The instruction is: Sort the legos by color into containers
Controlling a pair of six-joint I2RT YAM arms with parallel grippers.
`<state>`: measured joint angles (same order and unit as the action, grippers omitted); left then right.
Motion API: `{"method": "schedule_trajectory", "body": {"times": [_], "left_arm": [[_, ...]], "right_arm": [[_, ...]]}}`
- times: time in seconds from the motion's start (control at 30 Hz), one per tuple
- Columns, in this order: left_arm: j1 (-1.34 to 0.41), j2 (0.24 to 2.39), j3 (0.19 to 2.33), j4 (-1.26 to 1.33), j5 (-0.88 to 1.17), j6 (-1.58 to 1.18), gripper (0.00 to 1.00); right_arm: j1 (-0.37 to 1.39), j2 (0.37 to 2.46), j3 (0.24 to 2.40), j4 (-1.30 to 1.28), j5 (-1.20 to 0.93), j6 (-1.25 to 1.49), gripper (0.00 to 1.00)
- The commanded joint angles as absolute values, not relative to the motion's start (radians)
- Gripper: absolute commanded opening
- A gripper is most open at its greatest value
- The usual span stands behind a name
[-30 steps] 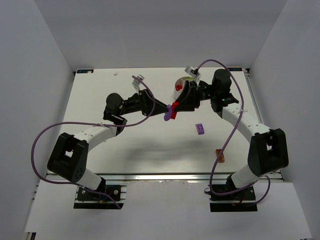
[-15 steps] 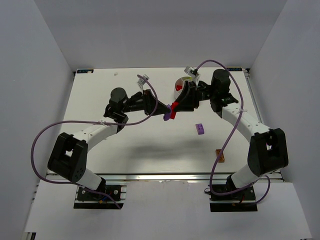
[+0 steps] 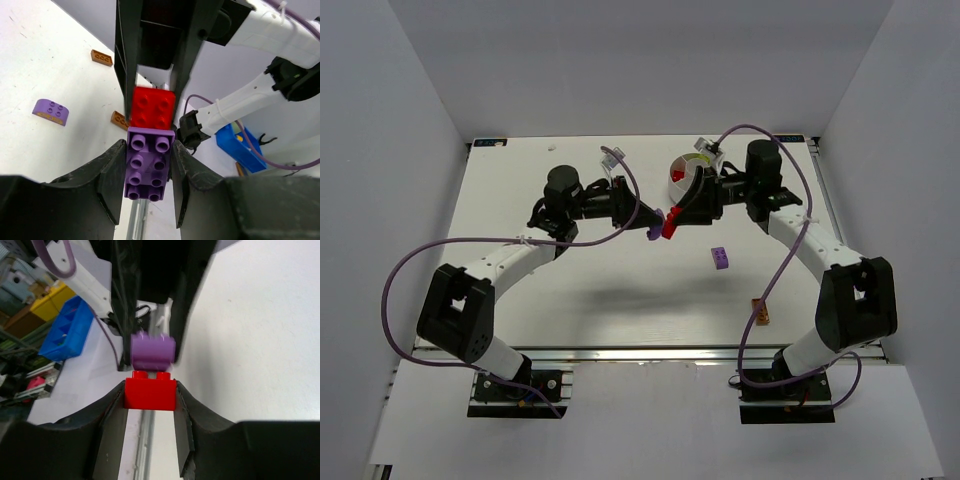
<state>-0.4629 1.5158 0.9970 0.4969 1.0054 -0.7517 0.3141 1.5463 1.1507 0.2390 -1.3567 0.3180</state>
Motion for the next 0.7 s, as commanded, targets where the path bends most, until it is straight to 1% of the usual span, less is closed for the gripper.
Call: {"method": "schedule_trajectory", "body": {"times": [0.0, 0.13, 0.3, 0.43, 0.57, 0.67], "left_arm": [[-0.419, 1.488, 1.026, 0.509, 1.011, -0.756, 0.0], [-0.407, 1.512, 1.049, 0.52, 1.02, -0.765, 0.0], [-0.408, 1.612, 1.106, 0.546, 0.971, -0.74, 0.0], [-0.443, 1.735, 1.231, 0.589, 0.885, -0.637, 0.0], [-0.474, 1.886, 1.388, 0.56, 0.75, -0.555, 0.0], [-0.494, 1.994, 1.475, 0.646, 0.718, -0.546, 0.0]], "right_arm": [[0.235, 1.516, 1.184, 0.131, -1.358, 0.177, 0.0], [0.181, 1.5, 1.183, 0.025, -1.358, 0.08, 0.0], [0.118, 1.477, 1.184, -0.141, -1.315, -0.075, 0.0], [0.042, 1.459, 1.193, -0.196, -1.273, -0.121, 0.0], [-0.029, 1.433, 1.201, -0.216, -1.232, -0.133, 0.0], [-0.066, 1.41, 1.203, -0.216, -1.213, -0.138, 0.0]]}}
